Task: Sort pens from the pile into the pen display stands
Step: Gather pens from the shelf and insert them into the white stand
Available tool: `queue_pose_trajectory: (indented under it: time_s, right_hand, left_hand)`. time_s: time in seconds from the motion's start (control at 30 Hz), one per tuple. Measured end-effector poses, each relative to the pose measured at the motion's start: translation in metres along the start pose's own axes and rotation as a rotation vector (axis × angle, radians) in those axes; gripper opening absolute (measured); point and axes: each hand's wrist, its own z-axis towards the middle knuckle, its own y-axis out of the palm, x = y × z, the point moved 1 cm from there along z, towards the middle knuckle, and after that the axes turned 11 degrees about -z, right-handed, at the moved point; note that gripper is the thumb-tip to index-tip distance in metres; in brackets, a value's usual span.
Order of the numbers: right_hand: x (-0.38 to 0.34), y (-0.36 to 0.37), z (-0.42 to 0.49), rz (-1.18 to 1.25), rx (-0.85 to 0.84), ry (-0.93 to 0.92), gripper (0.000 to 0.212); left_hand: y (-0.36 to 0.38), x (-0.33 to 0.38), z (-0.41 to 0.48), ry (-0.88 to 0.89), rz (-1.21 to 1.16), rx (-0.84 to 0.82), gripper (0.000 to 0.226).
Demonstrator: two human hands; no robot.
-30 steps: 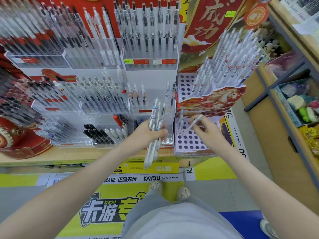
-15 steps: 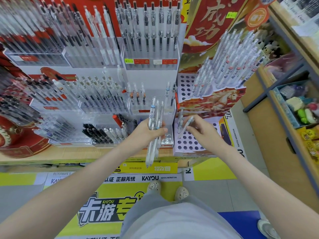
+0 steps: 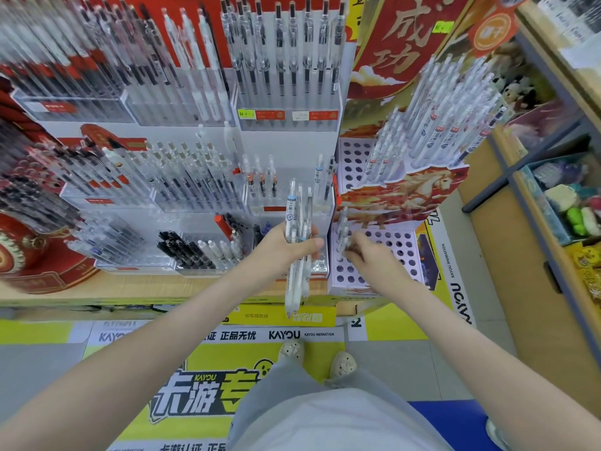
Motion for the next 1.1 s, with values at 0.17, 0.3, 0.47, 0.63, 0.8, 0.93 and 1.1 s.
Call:
queue_pose_trajectory:
  time_s: [0.17, 0.3, 0.47, 0.63, 0.8, 0.93, 1.1]
  right_hand:
    - [-0.010, -0.011, -0.012, 0.083, 0.212, 0.081, 0.022]
    - [-0.050, -0.030, -0.029, 0.490, 0.112, 0.006, 0.031]
    - [-0.068, -0.029, -0.021, 0.551, 0.007, -0.003, 0.034]
    - [-0.061, -0.033, -0.021, 0.541, -0.048, -0.003, 0.019]
    - [-0.059, -0.034, -0.019, 0.524, -0.055, 0.049, 0.019]
    - [-0.046, -0.039, -0.018, 0.639, -0.056, 0.055, 0.022]
    - [-0.016, -0.045, -0.020, 0.734, 0.095, 0.117, 0.013]
  left_hand:
    - [0.003, -0.002, -0.001, 0.017, -0.054, 0.017, 0.007]
    - [0.013, 0.001, -0.001, 0.061, -0.172, 0.098, 0.005]
    - [0.024, 0.007, -0.001, 0.024, -0.393, 0.161, 0.010]
    - [0.024, 0.004, -0.003, -0.007, -0.473, 0.158, 0.019]
    - [0.026, -0.002, -0.003, -0.018, -0.516, 0.244, 0.008]
    - [0.023, 0.000, -0.001, 0.014, -0.499, 0.289, 0.017]
    - [0.014, -0.002, -0.001, 0.011, -0.448, 0.277, 0.018]
